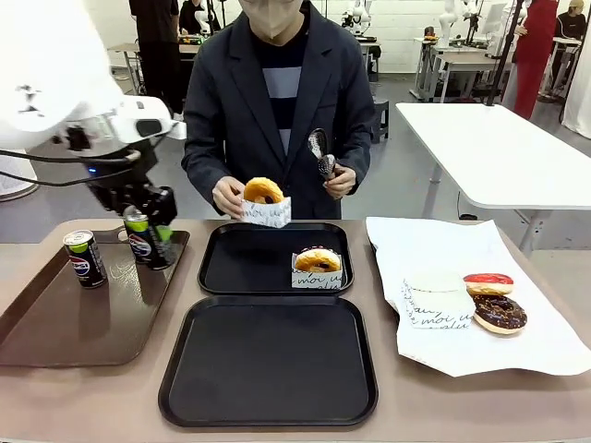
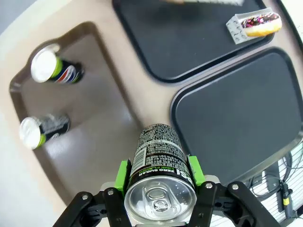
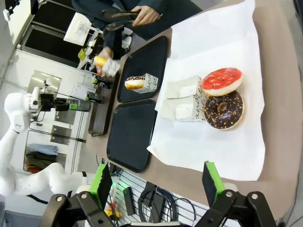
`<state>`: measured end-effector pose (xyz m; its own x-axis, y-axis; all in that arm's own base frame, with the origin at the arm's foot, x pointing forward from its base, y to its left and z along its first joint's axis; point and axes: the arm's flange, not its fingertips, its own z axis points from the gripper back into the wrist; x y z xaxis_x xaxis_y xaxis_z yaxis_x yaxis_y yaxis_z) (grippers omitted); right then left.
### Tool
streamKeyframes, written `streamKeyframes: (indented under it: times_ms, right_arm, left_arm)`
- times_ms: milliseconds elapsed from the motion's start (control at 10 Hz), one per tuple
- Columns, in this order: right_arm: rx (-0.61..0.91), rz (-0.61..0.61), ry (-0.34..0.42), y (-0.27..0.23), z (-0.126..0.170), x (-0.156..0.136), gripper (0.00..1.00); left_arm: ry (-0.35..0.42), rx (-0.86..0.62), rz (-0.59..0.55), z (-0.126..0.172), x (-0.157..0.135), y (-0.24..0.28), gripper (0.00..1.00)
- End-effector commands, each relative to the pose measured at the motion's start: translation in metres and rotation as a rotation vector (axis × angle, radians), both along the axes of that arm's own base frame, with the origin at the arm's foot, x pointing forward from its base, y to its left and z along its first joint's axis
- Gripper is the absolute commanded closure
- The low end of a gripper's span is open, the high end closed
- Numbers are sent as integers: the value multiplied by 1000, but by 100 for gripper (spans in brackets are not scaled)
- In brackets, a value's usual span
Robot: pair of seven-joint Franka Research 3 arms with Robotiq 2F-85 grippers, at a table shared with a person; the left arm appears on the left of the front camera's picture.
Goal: Set up donuts and drinks on trays.
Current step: Pick up one Pepsi coke and place it on the Flat Tray.
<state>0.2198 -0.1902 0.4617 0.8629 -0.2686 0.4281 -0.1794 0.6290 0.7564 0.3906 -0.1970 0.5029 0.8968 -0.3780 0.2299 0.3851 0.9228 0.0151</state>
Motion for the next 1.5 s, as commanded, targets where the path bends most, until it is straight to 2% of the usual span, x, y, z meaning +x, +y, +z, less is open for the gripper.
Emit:
streamKeyframes:
  times_ms: [0, 100, 200, 300, 500, 600, 1100, 1300, 1400]
  right_arm:
    - [8, 9, -10, -2, -3, 1, 0]
    - [8, 9, -10, -2, -3, 1, 0]
    - [8, 9, -10, -2, -3, 1, 0]
    - [8, 9, -10, -2, -3, 1, 0]
    - [8, 9, -10, -2, -3, 1, 0]
    - [8, 9, -10, -2, -3, 1, 0]
    - [8, 9, -10, -2, -3, 1, 0]
    - [8, 9, -10, -2, -3, 1, 0]
    - [8, 9, -10, -2, -3, 1, 0]
  left_arm:
    - [3, -46, 27, -8, 27, -11, 42]
    - [69, -66, 31, -8, 25, -3, 42]
    - [128, -49, 28, 7, 3, 17, 42]
    - [151, -41, 7, 27, -30, 45, 42]
    - [74, -58, -20, 56, -96, 90, 42]
    - [57, -54, -13, 58, -108, 98, 42]
    - [67, -47, -2, 53, -101, 100, 42]
    - [59, -27, -3, 48, -86, 82, 42]
    - [69, -7, 3, 42, -67, 65, 42]
